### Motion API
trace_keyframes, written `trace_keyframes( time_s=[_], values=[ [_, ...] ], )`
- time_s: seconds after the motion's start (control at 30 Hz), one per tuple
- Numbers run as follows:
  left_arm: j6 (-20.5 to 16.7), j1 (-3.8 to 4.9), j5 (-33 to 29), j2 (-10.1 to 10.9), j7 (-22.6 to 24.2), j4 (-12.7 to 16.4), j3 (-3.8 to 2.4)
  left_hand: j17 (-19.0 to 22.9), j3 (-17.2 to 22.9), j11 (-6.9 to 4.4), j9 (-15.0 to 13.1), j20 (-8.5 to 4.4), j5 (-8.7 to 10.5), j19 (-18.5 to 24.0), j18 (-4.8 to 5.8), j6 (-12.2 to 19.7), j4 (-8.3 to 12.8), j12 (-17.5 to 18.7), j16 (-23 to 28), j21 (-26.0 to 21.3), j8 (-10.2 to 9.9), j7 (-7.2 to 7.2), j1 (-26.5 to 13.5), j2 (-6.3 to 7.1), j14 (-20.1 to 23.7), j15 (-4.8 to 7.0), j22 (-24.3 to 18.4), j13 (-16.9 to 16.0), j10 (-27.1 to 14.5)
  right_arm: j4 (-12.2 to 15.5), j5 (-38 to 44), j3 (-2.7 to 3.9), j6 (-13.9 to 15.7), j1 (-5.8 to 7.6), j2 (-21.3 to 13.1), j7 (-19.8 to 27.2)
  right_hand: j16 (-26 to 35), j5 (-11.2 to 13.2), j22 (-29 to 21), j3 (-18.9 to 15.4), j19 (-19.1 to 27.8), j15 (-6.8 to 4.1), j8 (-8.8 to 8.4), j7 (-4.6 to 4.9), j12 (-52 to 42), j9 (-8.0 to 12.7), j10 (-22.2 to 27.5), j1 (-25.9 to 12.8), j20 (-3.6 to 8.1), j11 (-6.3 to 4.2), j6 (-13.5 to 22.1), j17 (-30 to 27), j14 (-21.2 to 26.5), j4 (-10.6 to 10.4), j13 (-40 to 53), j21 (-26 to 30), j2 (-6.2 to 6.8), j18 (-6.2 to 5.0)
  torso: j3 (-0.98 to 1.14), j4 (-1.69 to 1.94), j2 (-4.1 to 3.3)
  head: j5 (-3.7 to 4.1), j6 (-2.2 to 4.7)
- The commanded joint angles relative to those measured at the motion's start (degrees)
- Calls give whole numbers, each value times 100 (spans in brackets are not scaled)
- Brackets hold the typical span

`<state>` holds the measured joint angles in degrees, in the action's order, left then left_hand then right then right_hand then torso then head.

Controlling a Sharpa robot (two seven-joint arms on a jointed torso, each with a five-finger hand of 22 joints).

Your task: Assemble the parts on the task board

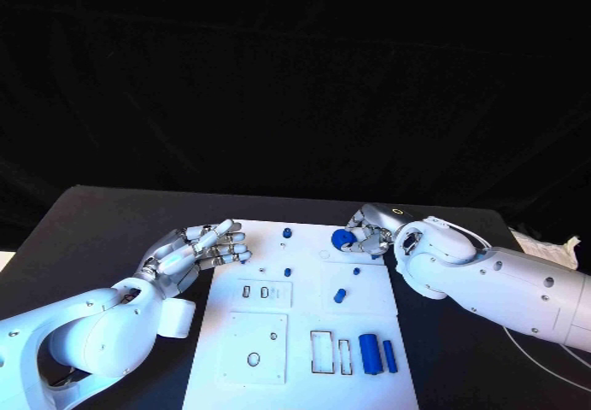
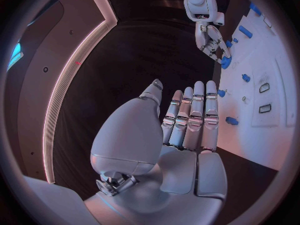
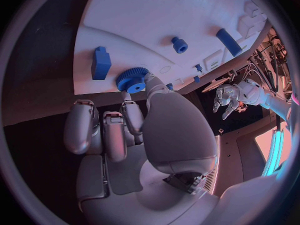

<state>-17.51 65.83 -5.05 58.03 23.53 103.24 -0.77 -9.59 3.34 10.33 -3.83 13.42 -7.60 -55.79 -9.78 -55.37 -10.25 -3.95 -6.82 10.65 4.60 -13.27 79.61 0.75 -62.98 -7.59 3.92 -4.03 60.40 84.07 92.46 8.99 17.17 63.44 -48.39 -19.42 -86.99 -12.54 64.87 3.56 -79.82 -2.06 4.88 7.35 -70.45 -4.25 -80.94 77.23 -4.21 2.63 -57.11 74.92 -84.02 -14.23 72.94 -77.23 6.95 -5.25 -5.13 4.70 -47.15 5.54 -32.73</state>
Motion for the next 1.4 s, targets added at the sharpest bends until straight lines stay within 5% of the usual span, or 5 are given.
trace_keyframes(
  time_s=[0.03,0.37,0.67,1.4],
  values=[
    [128,10,-13,-12,14,3,-4,-6,-5,6,6,39,21,-14,-66,7,24,31,30,-31,-38,-40,11,-35,18,-5,-6,7,-17,-20,161,-5,19,-11,26,-143,-27,1,6,-19,-46,32,27,24,-25,-5,-43,44,7,-9,-36,888,-487,-26,9,-38,-29,51,0,4,-3,0,-7],
    [147,10,-13,-15,-7,-3,-4,-7,-6,7,6,40,21,-14,-66,8,27,31,32,-33,-39,-41,11,-36,18,-6,-6,6,-18,-85,154,-5,-14,-12,95,-199,-43,-50,63,-14,-54,23,83,2,-106,-28,-70,45,10,-26,-142,917,-489,-67,113,-76,-110,57,0,6,-5,-1,-18],
    [156,9,-13,-15,-14,-2,-4,-7,-6,7,6,40,21,-14,-66,8,27,31,32,-33,-39,-41,11,-36,18,-6,-6,6,-18,-114,157,-5,-50,-18,142,-240,-66,198,117,78,-58,-14,183,-53,-232,-88,-134,170,40,-73,-375,967,-495,14,261,-113,-253,64,-1,5,-4,0,-26],
    [165,9,-13,-17,-34,-7,-4,-19,6,6,4,43,16,-17,-68,10,65,29,50,-49,-45,-40,41,-59,18,-7,-6,6,-27,-115,388,-7,-11,-31,247,-453,-105,19,235,251,-93,-112,284,-188,-358,-228,-228,247,118,-191,-680,1054,-510,87,430,-182,-405,83,-2,9,-4,5,-53]
  ],
)
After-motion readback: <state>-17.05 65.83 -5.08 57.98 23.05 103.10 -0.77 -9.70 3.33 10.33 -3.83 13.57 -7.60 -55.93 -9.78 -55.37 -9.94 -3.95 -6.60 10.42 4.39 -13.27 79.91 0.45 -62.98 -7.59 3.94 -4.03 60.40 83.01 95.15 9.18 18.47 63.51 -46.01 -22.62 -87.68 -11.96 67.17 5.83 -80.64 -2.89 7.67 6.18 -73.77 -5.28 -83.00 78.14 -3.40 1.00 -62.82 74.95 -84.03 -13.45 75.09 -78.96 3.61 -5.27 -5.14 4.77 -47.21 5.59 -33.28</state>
